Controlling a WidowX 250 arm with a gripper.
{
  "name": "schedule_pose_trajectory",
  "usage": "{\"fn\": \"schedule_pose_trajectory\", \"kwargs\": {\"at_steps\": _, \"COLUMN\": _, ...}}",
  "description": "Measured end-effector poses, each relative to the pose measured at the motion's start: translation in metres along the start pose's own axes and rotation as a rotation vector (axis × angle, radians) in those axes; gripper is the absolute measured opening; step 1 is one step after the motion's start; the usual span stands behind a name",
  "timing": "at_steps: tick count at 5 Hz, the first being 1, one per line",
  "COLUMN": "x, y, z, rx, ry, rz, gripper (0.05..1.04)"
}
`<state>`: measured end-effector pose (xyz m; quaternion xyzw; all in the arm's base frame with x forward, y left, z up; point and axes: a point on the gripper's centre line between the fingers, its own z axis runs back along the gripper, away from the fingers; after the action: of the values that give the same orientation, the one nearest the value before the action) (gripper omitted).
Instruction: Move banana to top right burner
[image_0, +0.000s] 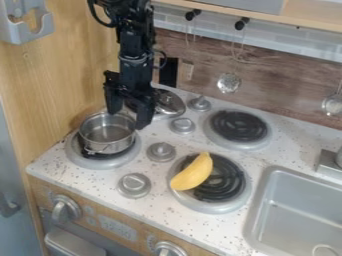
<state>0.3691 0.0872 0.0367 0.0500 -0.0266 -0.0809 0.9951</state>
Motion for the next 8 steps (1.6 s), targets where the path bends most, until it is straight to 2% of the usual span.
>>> {"fn": "schedule_pose_trajectory", "kwargs": {"at_steps": 1, "x": -0.007, "y": -0.004, "z": -0.014, "rx": -0.017, "ry": 0.041, "rz": -0.004, "gripper": 0.999}}
{"fn": "schedule_pose_trajectory", "kwargs": {"at_steps": 2, "x": -0.010, "y": -0.026, "z": -0.022, "rx": -0.032, "ry": 0.054, "rz": -0.081, "gripper": 0.999}}
{"fn": "schedule_pose_trajectory", "kwargs": {"at_steps": 4, "x": -0.012, "y": -0.076, "z": -0.021, "rx": -0.069, "ry": 0.048, "rz": -0.226, "gripper": 0.999}}
{"fn": "schedule_pose_trajectory", "kwargs": {"at_steps": 5, "x": -0.006, "y": -0.108, "z": -0.018, "rx": -0.071, "ry": 0.036, "rz": -0.311, "gripper": 0.999}}
{"fn": "schedule_pose_trajectory", "kwargs": {"at_steps": 6, "x": 0.002, "y": -0.121, "z": -0.025, "rx": -0.093, "ry": 0.041, "rz": -0.320, "gripper": 0.999}}
{"fn": "schedule_pose_trajectory", "kwargs": {"at_steps": 7, "x": 0.004, "y": -0.129, "z": -0.045, "rx": -0.093, "ry": 0.102, "rz": -0.318, "gripper": 0.999}}
{"fn": "schedule_pose_trajectory", "kwargs": {"at_steps": 8, "x": 0.008, "y": -0.135, "z": -0.062, "rx": -0.083, "ry": 0.150, "rz": -0.318, "gripper": 0.959}}
